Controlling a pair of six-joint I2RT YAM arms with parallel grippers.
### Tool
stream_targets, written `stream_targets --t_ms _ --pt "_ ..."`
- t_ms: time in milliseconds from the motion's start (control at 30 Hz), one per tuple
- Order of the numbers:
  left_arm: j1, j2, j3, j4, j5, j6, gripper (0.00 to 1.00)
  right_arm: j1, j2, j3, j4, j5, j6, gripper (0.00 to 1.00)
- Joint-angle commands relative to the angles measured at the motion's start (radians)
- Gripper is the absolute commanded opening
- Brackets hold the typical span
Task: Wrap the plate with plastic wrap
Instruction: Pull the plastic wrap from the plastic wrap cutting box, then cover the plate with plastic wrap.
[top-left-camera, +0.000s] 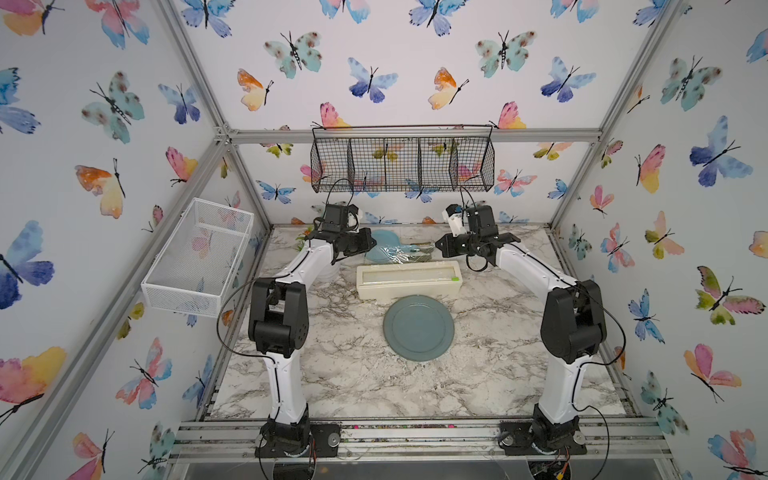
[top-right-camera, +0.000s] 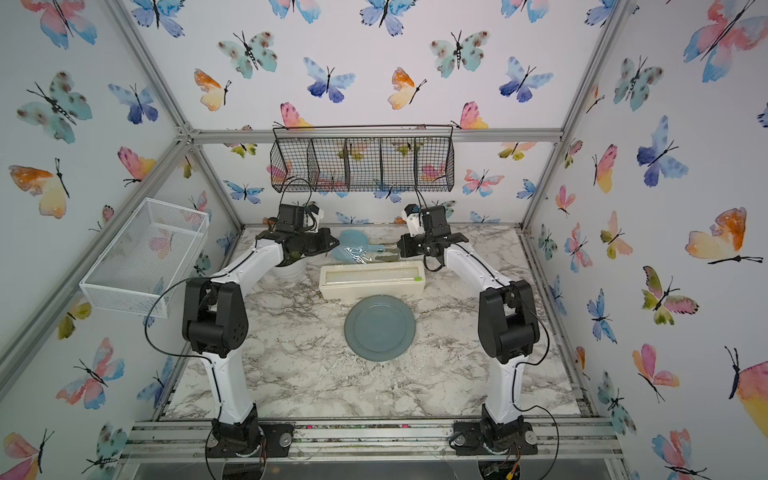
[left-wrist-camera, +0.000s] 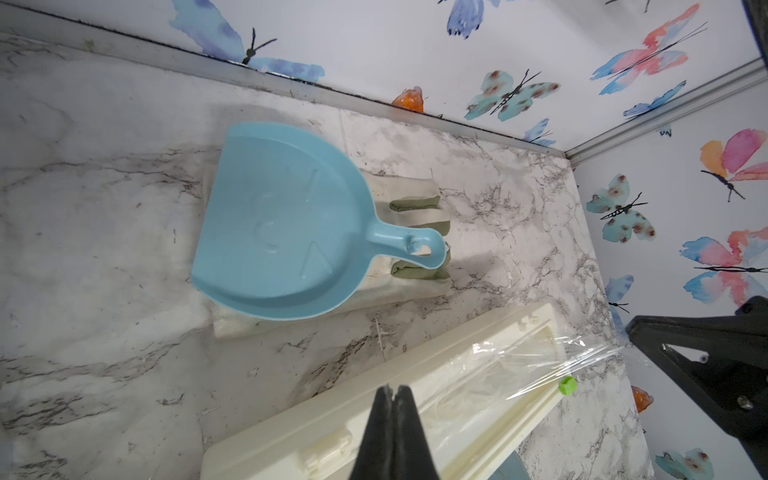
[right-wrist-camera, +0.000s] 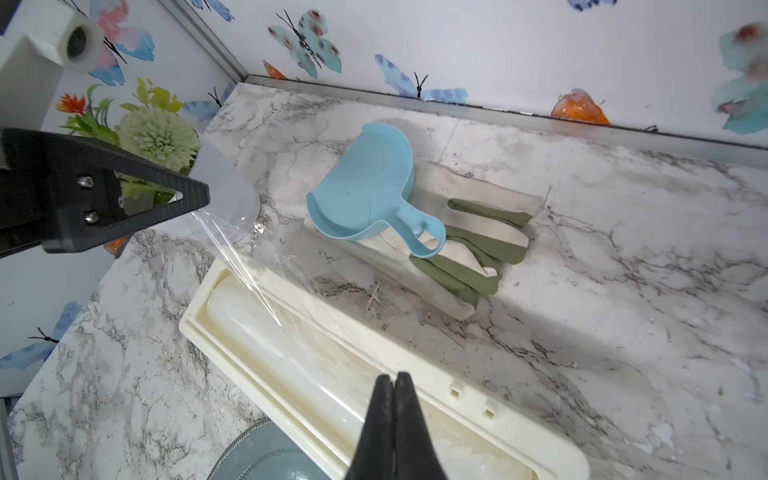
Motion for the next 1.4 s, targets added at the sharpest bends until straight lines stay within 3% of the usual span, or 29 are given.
stream_targets --t_ms 0,1000,1367 --pt "-0.001 -0.082 0.036 0.000 -0.015 0.007 0.00 -0.004 -0.063 0.045 0.010 0.007 0.007 0.02" --pt "-0.017 -0.317 0.075 -0.045 0.001 -0.019 0.00 -0.004 -0.251 0.136 -0.112 -0.013 0.017 0.02" --pt "-0.032 -0.380 0.168 -0.087 -0.007 -0.038 0.00 -0.004 -0.270 0.289 -0.205 -0.019 0.012 0.02"
